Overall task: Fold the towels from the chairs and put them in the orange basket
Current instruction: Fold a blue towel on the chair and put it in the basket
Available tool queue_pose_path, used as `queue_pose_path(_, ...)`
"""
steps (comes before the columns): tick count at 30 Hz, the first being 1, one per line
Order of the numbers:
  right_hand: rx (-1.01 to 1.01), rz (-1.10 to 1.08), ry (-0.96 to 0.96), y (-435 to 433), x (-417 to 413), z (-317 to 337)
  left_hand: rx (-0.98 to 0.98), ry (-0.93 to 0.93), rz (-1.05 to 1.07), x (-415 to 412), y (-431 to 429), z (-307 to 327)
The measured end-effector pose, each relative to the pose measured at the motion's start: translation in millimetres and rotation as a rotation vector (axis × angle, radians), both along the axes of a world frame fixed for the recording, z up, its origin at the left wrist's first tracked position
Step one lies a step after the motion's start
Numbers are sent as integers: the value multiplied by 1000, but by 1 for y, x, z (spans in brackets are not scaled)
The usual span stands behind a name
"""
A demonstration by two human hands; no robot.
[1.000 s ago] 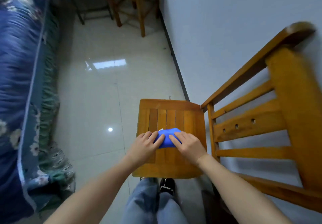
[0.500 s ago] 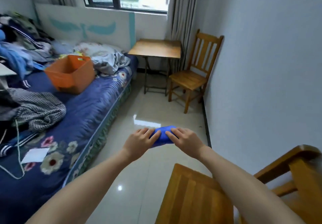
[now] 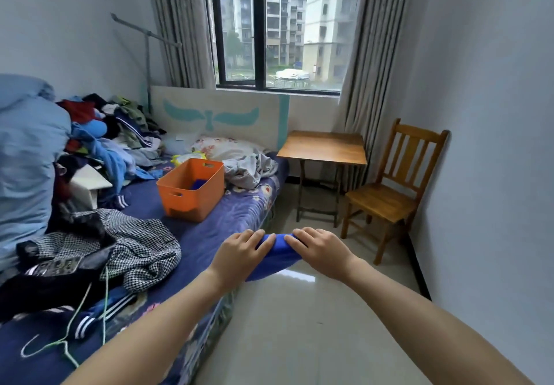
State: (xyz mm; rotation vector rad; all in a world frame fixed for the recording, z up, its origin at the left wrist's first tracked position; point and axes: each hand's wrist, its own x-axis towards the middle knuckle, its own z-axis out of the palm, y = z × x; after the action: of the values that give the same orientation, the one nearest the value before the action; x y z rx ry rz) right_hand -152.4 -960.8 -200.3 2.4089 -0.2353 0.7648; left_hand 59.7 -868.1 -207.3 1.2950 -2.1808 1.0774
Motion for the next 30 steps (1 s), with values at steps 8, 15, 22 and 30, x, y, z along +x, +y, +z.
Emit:
queue_pose_path(8, 55, -11, 8, -92, 43, 0, -1, 75, 18, 36, -87, -9)
queue_pose_path(15, 55, 75, -61, -229, 82, 2, 11, 106, 145, 68, -206, -4)
queue_pose_path(22, 141, 205, -5, -349, 146, -11, 130, 161, 288, 123, -295, -24)
queue_pose_path(30, 245, 274, 108, -447, 273, -60, 293, 225, 376, 242, -365, -70)
